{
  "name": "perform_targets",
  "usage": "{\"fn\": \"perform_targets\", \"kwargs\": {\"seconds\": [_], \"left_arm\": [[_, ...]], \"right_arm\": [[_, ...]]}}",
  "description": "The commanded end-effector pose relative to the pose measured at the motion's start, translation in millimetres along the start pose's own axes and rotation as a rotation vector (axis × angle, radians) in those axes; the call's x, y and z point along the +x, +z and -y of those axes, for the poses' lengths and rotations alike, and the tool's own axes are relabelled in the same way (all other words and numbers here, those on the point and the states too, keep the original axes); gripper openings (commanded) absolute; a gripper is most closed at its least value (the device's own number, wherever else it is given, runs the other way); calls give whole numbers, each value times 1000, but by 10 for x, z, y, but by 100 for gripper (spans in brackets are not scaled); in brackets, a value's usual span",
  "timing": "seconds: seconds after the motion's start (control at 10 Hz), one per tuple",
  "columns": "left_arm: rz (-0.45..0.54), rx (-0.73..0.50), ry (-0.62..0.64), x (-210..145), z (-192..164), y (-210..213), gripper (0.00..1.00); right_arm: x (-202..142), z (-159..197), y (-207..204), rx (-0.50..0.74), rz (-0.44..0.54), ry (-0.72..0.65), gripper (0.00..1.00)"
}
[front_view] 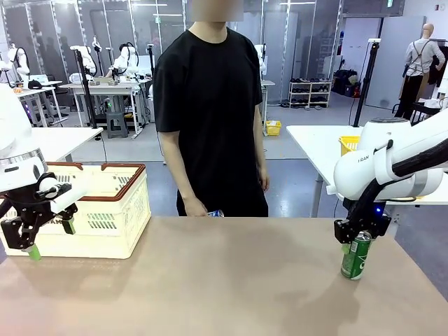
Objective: Place the drinks into the Shopping basket.
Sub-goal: Pick up one drink and place it into the Shopping basket.
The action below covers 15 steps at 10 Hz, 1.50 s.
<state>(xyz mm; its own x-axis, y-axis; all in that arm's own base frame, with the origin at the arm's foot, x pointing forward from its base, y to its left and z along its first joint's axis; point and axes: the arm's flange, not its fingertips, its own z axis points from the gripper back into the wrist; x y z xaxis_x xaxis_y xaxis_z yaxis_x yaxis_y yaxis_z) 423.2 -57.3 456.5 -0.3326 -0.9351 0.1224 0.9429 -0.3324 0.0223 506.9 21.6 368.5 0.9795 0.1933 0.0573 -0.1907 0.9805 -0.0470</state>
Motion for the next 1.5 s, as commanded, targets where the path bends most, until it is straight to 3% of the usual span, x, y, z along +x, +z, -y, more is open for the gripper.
{"fn": "perform_targets", "kwargs": {"seconds": [0.0, 0.6, 1.0, 1.4], "left_arm": [[-4, -8, 2, 10, 33, 27, 100], [-4, -8, 2, 10, 33, 27, 100], [-4, -8, 2, 10, 33, 27, 100], [-4, -8, 2, 10, 33, 27, 100]], "right_arm": [[-78, -26, 47, -3, 21, -21, 0], [-283, -738, 822, -83, 162, -21, 0], [-233, -1663, 1183, -115, 189, 172, 0], [-21, -2601, 979, -106, 211, 372, 0]]}}
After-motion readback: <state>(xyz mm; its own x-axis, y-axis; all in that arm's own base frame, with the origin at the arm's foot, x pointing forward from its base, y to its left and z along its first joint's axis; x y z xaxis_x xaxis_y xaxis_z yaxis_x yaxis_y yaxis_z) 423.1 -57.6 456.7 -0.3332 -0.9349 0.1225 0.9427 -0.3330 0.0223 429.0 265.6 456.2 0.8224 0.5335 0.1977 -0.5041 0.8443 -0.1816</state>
